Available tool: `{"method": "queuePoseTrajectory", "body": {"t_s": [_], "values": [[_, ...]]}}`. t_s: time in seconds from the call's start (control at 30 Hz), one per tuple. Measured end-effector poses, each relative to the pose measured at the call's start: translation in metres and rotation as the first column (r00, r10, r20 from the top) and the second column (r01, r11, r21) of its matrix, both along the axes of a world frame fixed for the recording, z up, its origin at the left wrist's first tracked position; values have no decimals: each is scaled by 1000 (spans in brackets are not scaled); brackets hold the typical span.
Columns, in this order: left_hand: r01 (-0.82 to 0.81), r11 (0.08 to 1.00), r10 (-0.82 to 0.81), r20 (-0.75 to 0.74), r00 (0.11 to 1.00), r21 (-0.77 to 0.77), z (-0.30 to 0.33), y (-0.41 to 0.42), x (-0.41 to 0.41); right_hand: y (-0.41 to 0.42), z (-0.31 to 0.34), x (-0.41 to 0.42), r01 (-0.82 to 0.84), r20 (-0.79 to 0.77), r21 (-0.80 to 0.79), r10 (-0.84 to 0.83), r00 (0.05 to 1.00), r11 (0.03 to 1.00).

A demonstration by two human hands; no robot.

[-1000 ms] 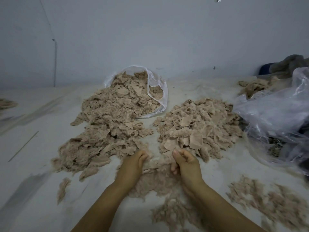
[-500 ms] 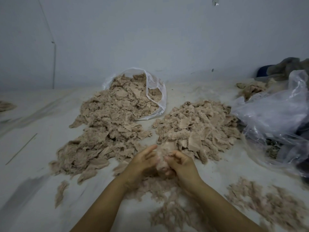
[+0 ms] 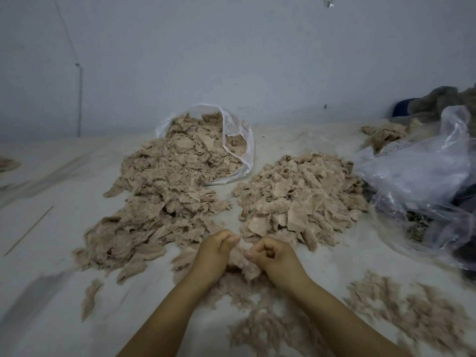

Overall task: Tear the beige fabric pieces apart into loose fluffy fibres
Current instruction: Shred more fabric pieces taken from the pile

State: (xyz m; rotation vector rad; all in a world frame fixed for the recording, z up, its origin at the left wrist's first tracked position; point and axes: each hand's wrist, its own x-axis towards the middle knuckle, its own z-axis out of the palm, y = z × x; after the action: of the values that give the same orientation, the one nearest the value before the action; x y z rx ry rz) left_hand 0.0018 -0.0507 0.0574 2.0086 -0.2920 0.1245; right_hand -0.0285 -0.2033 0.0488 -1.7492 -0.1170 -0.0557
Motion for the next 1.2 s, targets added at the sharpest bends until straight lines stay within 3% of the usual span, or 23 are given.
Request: {"method": "queuePoseTrajectory", "body": {"t_s": [0.1, 0.13, 0.2, 0.27, 0.3, 0.33, 0.4, 0.47, 0.53, 0.6, 0.67, 0.8, 1.03, 1.1, 1.2], "values": [[-271, 961, 270, -22, 963, -61, 1, 11, 3, -7, 0, -2, 134, -7, 55, -134, 991, 989], [-294, 954, 293, -28, 956, -59, 1, 16, 4, -11, 0, -3, 183, 21, 55, -184, 983, 982], [-198, 966, 167, -184, 969, -168, 6, 17, -1, -15, 0, -4, 252, 145, -16, -248, 958, 967], [-105, 921, -91, -468, 879, -375, 13, 9, -8, -12, -1, -5, 284, 289, -158, -231, 929, 946], [-70, 893, -203, -536, 820, -445, 15, 3, -11, -8, -2, -5, 285, 360, -231, -190, 913, 930], [-60, 869, -257, -551, 794, -490, 16, -2, -13, -5, -5, -7, 281, 424, -294, -139, 895, 914], [-183, 806, -190, -539, 821, -563, 16, -9, -12, -3, -11, -10, 273, 492, -347, -74, 868, 897], [-311, 765, -44, -528, 848, -564, 14, -7, -9, -6, -13, -12, 288, 422, -284, -151, 894, 915], [-303, 770, -31, -507, 861, -562, 13, -5, -9, -9, -9, -11, 275, 148, -80, -261, 954, 958], [-233, 795, -72, -470, 880, -560, 13, -4, -12, -10, -2, -7, 195, -200, 296, -139, 970, 935], [-161, 820, -109, -425, 899, -550, 13, -5, -15, -7, 4, -3, 152, -334, 528, 40, 942, 836], [-111, 843, -137, -409, 902, -527, 16, -6, -16, 1, 9, -5, 132, -262, 505, 6, 965, 853], [-289, 818, 75, -406, 911, -497, 8, 3, -7, -4, 12, -3, 215, -200, 383, -146, 969, 898], [-258, 871, 102, -360, 928, -418, 4, 10, -5, -10, 21, 3, 254, -209, 467, -173, 962, 847], [-78, 979, 27, -263, 964, -186, -2, 13, -5, -18, 42, 22, 337, -264, 620, -216, 940, 709]]}}
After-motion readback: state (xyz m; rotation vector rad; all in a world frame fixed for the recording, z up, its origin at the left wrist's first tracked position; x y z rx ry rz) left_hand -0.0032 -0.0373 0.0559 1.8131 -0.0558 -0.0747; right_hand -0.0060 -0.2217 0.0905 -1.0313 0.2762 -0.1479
